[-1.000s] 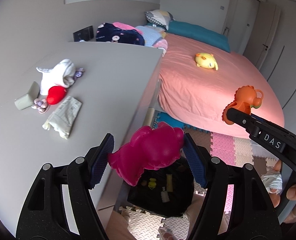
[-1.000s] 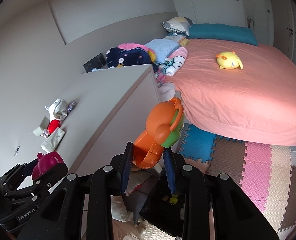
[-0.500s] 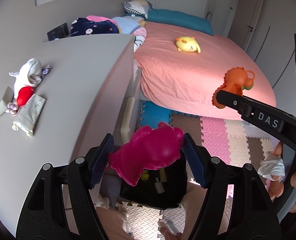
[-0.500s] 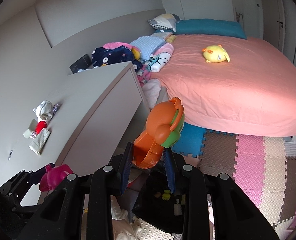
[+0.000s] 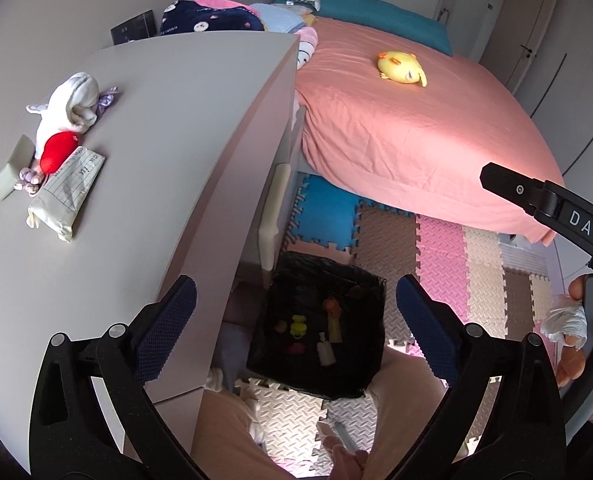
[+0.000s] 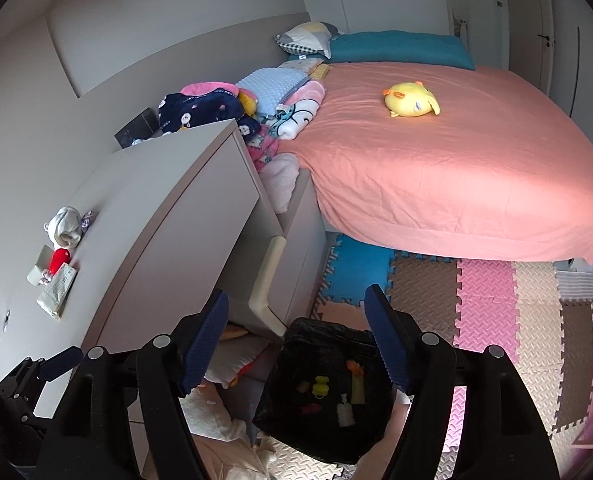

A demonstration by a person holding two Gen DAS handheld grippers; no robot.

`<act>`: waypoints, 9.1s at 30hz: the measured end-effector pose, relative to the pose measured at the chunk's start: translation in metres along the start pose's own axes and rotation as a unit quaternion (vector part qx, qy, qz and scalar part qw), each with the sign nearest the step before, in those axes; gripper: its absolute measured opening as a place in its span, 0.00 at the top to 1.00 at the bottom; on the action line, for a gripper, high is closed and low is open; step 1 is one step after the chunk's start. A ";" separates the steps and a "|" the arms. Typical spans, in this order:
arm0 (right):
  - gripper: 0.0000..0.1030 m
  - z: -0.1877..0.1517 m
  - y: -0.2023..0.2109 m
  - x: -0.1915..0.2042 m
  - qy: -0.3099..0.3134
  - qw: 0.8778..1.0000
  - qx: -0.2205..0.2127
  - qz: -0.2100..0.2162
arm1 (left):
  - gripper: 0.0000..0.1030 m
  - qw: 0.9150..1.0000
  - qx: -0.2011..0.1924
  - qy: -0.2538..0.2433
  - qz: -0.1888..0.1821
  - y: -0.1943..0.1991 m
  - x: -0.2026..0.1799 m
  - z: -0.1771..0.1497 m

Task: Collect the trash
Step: 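Bring both open grippers back up to the desk, then grasp the grey-green foam corner guard with the left gripper while the right gripper grasps the white paper packet, then carry the corner guard and paper packet over the black bin and release both, then bring both open grippers back up to the desk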

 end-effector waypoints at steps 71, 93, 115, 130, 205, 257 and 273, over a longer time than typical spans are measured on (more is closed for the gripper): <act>0.28 -0.022 -0.118 0.238 0.133 0.983 0.086 0.092 | 0.06 0.989 -0.009 0.104 0.109 -0.002 0.254 0.021; 0.33 -0.041 -0.163 0.292 0.119 0.983 0.093 0.106 | 0.06 0.985 0.006 0.131 0.109 -0.046 0.309 0.050; 0.71 -0.031 -0.164 0.285 0.134 0.981 0.083 0.112 | 0.35 0.987 0.008 0.107 0.122 -0.080 0.324 0.061; 0.74 -0.027 -0.144 0.283 0.130 0.980 0.075 0.131 | 0.42 0.983 -0.018 0.103 0.151 -0.049 0.320 0.054; 0.31 0.003 0.003 0.031 0.003 1.000 -0.012 0.024 | 0.06 0.990 -0.035 -0.124 0.052 -0.008 -0.007 0.019; 0.31 0.005 -0.072 0.152 0.064 0.994 0.027 0.083 | 0.06 0.994 -0.024 -0.020 0.106 -0.015 0.140 0.035; 0.31 0.000 -0.109 0.204 0.094 0.990 0.049 0.097 | 0.44 0.992 -0.008 0.054 0.115 -0.046 0.230 0.046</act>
Point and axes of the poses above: each gripper's, at about its wrist camera, not at the fingertips, and y roughly against the way its jaws point, x to its left, z to its top, the point moved 9 cm from there along -y, roughly the way its jaws point, and after that the axes turned 14 degrees about z, right-handed, at the moved point
